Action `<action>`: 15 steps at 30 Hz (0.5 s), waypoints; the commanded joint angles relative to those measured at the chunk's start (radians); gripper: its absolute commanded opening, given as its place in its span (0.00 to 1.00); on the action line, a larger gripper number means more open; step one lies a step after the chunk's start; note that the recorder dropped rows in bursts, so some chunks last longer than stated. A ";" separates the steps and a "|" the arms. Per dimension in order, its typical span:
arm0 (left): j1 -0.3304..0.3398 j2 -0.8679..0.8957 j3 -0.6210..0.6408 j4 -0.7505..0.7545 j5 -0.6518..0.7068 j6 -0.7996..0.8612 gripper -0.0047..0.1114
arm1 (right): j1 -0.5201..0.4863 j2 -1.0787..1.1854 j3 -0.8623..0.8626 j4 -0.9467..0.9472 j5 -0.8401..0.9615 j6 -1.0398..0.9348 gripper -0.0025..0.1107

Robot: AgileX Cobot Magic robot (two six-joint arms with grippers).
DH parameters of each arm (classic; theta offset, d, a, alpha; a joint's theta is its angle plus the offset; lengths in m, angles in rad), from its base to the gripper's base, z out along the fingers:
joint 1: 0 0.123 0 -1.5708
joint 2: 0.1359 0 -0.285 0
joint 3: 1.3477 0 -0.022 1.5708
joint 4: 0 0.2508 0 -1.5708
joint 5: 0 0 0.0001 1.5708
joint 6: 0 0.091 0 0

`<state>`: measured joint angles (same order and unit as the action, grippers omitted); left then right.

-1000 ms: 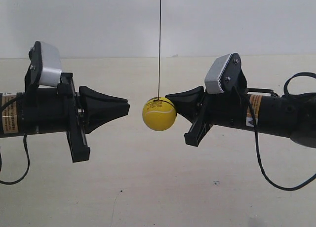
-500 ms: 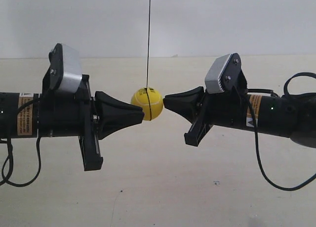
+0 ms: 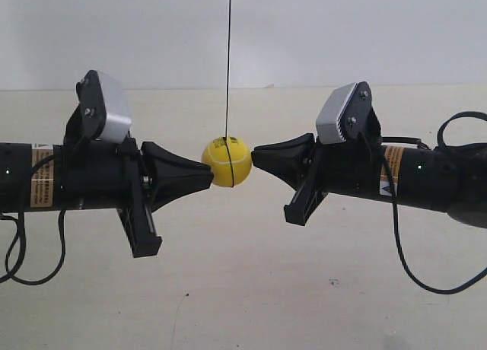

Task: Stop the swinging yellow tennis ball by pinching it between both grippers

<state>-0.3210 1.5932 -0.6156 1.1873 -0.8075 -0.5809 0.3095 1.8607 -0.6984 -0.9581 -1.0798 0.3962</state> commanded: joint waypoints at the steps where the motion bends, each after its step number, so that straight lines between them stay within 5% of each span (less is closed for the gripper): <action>1: -0.002 0.003 -0.008 -0.057 0.065 0.037 0.08 | 0.001 -0.004 -0.001 -0.004 -0.010 -0.002 0.02; 15: -0.002 0.003 -0.008 -0.051 0.021 0.022 0.08 | 0.001 -0.004 -0.001 -0.027 -0.011 0.009 0.02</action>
<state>-0.3210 1.5932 -0.6156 1.1306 -0.7672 -0.5477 0.3095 1.8607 -0.6984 -0.9770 -1.0803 0.4035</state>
